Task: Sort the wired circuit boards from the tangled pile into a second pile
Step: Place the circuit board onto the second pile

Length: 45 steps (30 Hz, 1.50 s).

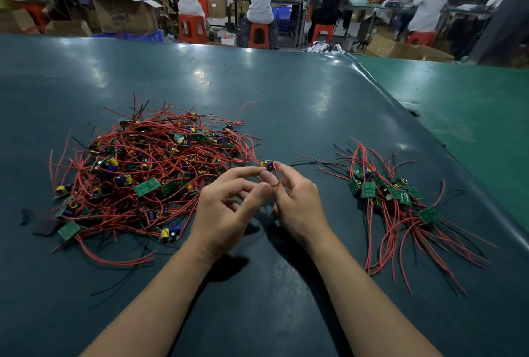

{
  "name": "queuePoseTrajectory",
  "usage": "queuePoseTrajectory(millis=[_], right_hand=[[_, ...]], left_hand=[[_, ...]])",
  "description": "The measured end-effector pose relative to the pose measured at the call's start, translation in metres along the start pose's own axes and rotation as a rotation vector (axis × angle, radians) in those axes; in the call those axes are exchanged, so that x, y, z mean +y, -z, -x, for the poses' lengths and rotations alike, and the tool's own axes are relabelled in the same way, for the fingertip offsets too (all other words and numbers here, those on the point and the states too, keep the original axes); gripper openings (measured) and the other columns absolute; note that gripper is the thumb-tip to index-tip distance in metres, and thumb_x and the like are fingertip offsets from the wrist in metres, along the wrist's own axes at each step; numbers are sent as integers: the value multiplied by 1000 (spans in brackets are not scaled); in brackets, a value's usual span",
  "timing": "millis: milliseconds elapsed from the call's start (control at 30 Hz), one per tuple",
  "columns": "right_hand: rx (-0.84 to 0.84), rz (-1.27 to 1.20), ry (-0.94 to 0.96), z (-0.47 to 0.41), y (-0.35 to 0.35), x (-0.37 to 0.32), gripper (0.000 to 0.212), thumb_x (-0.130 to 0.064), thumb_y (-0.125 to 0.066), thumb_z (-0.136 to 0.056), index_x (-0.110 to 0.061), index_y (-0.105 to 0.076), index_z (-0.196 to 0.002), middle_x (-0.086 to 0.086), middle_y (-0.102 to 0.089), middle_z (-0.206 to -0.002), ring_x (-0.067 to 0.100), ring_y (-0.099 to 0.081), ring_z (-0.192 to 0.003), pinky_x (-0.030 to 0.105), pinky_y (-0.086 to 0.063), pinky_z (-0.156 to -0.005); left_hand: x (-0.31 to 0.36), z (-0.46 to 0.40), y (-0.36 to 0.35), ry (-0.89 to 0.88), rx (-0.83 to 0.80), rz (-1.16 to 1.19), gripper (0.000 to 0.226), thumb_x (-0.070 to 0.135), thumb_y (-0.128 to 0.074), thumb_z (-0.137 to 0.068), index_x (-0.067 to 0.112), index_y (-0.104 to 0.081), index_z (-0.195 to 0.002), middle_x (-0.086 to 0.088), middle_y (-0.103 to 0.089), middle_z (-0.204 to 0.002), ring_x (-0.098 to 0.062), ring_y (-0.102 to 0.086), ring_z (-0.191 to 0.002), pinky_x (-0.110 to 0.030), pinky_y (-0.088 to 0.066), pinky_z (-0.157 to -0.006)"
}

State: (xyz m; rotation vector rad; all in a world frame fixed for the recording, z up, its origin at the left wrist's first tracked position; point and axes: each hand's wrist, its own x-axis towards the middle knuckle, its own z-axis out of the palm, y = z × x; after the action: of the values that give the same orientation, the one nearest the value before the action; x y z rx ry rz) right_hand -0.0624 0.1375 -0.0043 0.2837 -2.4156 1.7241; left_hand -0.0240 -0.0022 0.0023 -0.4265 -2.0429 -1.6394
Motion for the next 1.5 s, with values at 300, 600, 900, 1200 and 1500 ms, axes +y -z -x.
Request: queuePoseTrajectory(millis=[300,600,900,1200,1500], right_hand=[[57,-304,-33,3,2,-15,21,-24,-47,-104,-17,-67,-101,5,-69,-66,14,-49,-41,18,-39,-42],[-86,-520,-62,9,1,-25,31,-21,-56,-98,-4,-70,-76,3,-46,-46,9,-37,-38,15,-30,-39],[-173,-466,-148,8,14,-31,16,-22,-65,-92,-18,-76,-81,-5,-48,-48,6,-38,-38,15,-28,-37],[-215,-513,-425,1,32,-35,33,-49,-69,-70,-18,-69,-59,-4,-43,-43,6,-28,-31,14,-22,-35],[-162,-1189,-434,-5,46,-28,23,-18,-49,-81,-10,-71,-80,-1,-50,-65,7,-36,-41,15,-26,-31]], left_hand=[[-1,-5,-2,292,72,-39,30,28,-61,-95,13,-73,-73,2,-66,-55,-13,-62,-46,-32,-51,-47],[4,-10,-1,337,43,112,31,44,-61,-83,15,-73,-83,4,-73,-75,-9,-59,-52,-26,-49,-52],[3,-10,1,310,100,297,22,34,-72,-78,14,-76,-89,-4,-75,-78,-6,-58,-55,-17,-43,-50],[3,-16,1,416,270,475,17,34,-78,-67,19,-72,-67,1,-63,-59,-9,-46,-40,-17,-34,-40],[3,-25,-10,582,228,760,15,26,-71,-68,16,-65,-78,-6,-71,-74,-9,-47,-42,-19,-35,-42]])
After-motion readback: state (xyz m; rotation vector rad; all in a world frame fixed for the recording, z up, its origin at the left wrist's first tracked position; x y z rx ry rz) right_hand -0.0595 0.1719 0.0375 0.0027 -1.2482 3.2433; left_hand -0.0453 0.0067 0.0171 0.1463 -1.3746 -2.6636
